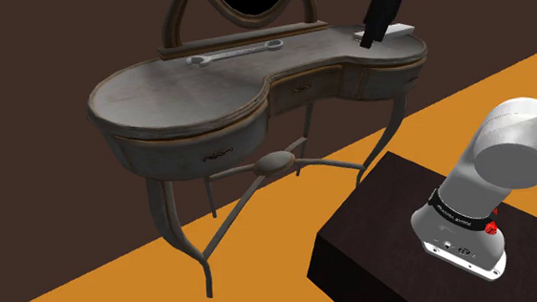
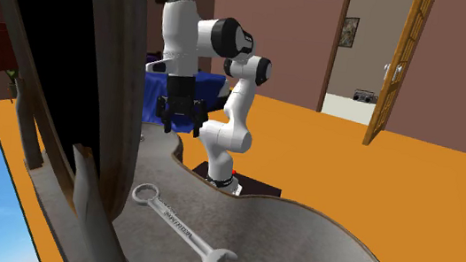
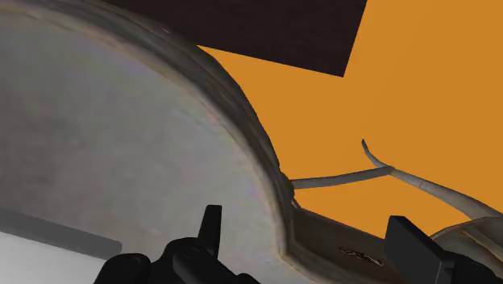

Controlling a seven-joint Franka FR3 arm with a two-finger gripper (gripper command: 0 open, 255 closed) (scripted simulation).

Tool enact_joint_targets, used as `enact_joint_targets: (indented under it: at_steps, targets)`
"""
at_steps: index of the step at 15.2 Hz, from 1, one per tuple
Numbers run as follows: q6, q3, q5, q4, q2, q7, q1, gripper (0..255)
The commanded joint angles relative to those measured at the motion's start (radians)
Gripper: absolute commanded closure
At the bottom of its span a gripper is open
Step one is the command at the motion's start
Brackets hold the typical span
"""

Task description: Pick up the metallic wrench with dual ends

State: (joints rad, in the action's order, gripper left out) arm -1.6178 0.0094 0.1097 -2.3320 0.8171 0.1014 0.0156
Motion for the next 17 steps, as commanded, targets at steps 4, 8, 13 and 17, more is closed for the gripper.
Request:
enact_joint_targets:
  at_steps: [4, 8, 13, 17]
  targets:
    - [-0.025, -0.019, -0.015, 0.098, -0.139, 0.117, 0.045, 0]
    - [-0.035, -0.033, -0.026, 0.244, -0.317, 0.268, 0.101, 0]
    - [-0.014, -0.030, -0.033, 0.448, -0.527, 0.445, 0.162, 0]
    - [0.024, -0.011, -0.039, 0.626, -0.686, 0.576, 0.202, 0]
